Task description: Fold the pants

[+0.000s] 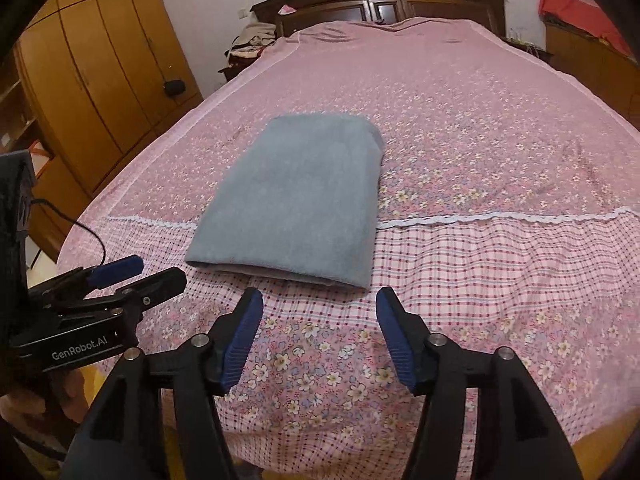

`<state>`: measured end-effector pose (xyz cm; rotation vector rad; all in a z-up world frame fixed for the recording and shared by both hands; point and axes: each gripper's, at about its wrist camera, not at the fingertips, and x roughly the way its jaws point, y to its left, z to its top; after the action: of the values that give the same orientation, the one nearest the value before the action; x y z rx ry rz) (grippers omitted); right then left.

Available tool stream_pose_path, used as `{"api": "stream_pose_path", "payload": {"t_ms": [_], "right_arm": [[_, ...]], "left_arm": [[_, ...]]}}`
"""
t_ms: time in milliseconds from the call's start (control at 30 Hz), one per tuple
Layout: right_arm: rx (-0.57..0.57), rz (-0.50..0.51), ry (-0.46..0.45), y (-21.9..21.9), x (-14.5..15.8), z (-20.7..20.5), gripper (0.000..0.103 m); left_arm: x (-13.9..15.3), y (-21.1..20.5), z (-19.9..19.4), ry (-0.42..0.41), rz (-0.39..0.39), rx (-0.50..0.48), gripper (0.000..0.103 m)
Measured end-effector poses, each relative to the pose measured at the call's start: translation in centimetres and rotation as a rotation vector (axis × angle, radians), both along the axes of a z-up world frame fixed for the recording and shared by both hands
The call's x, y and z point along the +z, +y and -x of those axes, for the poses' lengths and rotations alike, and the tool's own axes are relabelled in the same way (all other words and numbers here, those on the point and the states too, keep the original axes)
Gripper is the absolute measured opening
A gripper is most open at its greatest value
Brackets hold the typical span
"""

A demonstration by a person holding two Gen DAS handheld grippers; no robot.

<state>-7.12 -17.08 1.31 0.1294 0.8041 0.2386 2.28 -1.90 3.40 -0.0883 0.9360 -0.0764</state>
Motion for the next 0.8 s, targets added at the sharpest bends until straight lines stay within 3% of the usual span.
{"api": "stream_pose_path", "payload": {"t_ms": [100, 467, 800], "right_arm": [[-0.027, 0.007, -0.011, -0.6, 0.3, 0.3, 0.078], [-0.071, 0.004, 0.040, -1.5, -1.1, 0.3, 0.078], [-0.074, -0.012, 0.067, -1.2, -1.9, -0.8, 0.078]], "left_arm": [[0.0, -0.4, -0.2, 0.000, 0.017, 0.001, 0.081], [-1.7, -2.4, -1.9, 0.025, -0.032, 0.006, 0.081], [-2.5, -3.1, -2.9, 0.040, -0.029, 0.004, 0.081]]}}
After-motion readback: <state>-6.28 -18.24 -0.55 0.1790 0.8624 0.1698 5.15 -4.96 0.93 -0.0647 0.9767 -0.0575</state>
